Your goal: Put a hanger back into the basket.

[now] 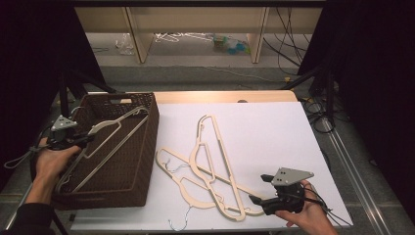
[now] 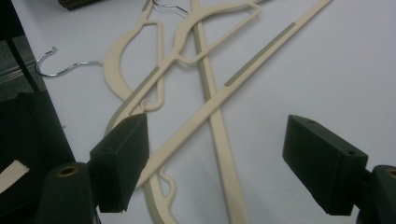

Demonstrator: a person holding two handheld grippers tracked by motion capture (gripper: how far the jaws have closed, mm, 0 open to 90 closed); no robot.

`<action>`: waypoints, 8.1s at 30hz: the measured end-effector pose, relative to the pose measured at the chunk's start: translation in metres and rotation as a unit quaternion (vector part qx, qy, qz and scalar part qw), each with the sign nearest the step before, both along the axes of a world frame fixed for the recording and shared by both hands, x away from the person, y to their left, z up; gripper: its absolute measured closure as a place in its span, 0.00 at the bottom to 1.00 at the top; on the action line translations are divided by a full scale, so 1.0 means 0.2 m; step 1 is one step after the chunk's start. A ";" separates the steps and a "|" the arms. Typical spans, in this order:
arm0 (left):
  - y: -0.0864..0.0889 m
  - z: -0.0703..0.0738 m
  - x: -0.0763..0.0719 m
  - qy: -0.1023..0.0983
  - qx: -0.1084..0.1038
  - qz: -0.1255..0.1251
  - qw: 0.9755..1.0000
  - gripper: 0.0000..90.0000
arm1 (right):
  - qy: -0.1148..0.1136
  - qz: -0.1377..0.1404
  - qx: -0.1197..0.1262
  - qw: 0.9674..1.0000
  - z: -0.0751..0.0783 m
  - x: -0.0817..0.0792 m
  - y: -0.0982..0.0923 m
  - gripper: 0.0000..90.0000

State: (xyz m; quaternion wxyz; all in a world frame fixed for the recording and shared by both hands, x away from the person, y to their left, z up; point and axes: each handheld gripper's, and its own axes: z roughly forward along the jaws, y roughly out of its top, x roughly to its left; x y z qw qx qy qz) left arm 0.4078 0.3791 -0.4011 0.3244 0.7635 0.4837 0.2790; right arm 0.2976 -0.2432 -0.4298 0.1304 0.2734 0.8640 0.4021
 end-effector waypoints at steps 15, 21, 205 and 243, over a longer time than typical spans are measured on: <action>-0.06 0.04 -0.06 -0.034 -0.003 0.103 0.994 0.44 | 0.011 -0.002 -0.006 1.000 -0.02 -0.01 0.02 0.26; -0.18 0.13 -0.15 -0.070 -0.048 0.066 0.994 0.37 | 0.011 0.001 -0.006 1.000 -0.02 -0.01 0.03 0.26; -1.09 -0.21 -0.66 -0.114 -0.075 -0.242 0.960 0.26 | 0.120 0.043 -0.170 0.977 -0.13 0.12 0.33 0.89; -1.56 -0.35 -0.46 -0.127 0.168 -0.434 0.876 0.43 | 0.099 0.118 -0.182 0.971 0.18 0.00 0.16 0.89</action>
